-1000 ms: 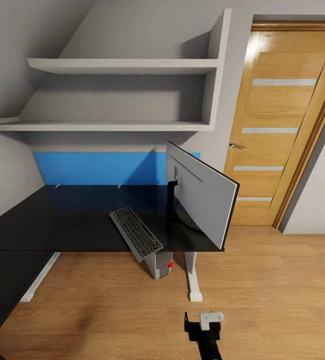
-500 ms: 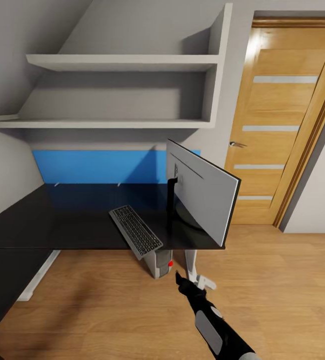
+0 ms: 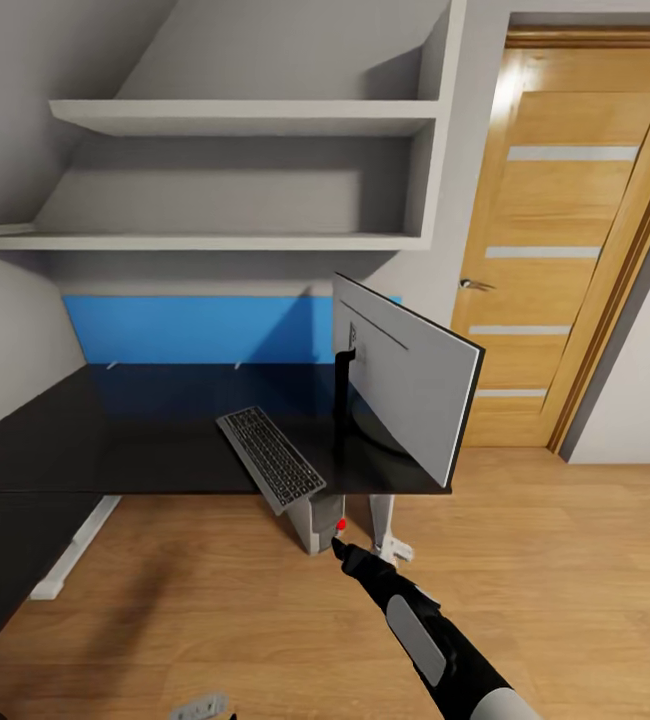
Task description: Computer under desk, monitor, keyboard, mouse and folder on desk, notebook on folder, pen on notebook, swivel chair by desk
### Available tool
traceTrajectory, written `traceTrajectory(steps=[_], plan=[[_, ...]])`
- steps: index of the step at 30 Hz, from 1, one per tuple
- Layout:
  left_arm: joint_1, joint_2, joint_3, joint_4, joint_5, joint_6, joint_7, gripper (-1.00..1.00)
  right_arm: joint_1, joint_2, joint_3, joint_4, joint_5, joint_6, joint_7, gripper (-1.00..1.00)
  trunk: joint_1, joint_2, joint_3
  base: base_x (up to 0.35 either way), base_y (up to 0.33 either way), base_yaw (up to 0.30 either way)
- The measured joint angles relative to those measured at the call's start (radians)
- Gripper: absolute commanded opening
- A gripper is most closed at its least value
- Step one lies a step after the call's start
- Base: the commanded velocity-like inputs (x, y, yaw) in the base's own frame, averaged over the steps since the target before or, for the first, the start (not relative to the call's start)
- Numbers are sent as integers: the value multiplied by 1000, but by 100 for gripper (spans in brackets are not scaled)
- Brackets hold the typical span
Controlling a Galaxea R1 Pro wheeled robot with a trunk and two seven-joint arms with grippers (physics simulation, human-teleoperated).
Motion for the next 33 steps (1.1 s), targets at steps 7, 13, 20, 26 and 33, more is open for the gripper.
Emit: traceTrajectory(steps=[7,13,20,26,33], plan=[[0,5,60,19,23,-17,-3,100,0,0,148,-61,158,10,-113,100,27,-49,-22,0,0,0],[0,6,75,23,27,-20,-4,100,1,-2,197,-148,199,27,-235,100,42,-77,-35,0,0,0],[0,6,79,25,28,-22,-4,100,3,-23,249,-217,212,36,-278,100,42,-77,-35,0,0,0],[0,6,79,41,27,-22,-5,100,5,-50,285,-258,214,34,-285,100,42,-77,-35,0,0,0],[0,6,77,111,27,-115,-6,100,6,-66,305,-278,215,17,-289,100,42,-77,-35,0,0,0]])
